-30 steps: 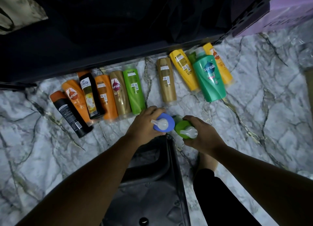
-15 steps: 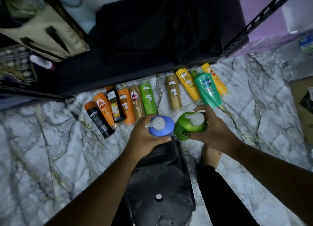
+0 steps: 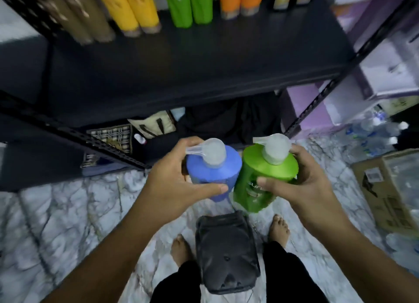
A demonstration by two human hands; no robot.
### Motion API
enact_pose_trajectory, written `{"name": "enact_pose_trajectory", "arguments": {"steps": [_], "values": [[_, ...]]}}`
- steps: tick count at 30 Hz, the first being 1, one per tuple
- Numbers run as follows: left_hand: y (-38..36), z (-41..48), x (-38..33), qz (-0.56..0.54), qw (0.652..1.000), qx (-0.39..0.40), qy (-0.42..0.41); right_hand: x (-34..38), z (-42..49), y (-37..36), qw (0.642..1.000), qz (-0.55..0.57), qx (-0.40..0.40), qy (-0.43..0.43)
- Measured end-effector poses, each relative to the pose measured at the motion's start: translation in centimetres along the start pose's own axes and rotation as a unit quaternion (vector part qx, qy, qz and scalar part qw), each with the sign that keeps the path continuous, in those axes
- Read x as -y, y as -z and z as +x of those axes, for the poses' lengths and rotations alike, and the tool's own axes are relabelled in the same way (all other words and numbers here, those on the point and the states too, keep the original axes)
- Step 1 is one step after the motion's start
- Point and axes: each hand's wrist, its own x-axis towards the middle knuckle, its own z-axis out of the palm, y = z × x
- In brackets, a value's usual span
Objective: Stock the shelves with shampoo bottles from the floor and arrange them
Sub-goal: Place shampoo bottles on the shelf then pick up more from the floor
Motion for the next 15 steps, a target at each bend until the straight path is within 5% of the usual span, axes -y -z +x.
{"name": "enact_pose_trajectory", "arguments": {"steps": [15], "values": [[13.0, -6.1, -23.9, -0.115, 0.962, -0.169, -0.183, 29.4, -5.6, -8.4, 0.964, 0.113, 0.031, 0.237]]}}
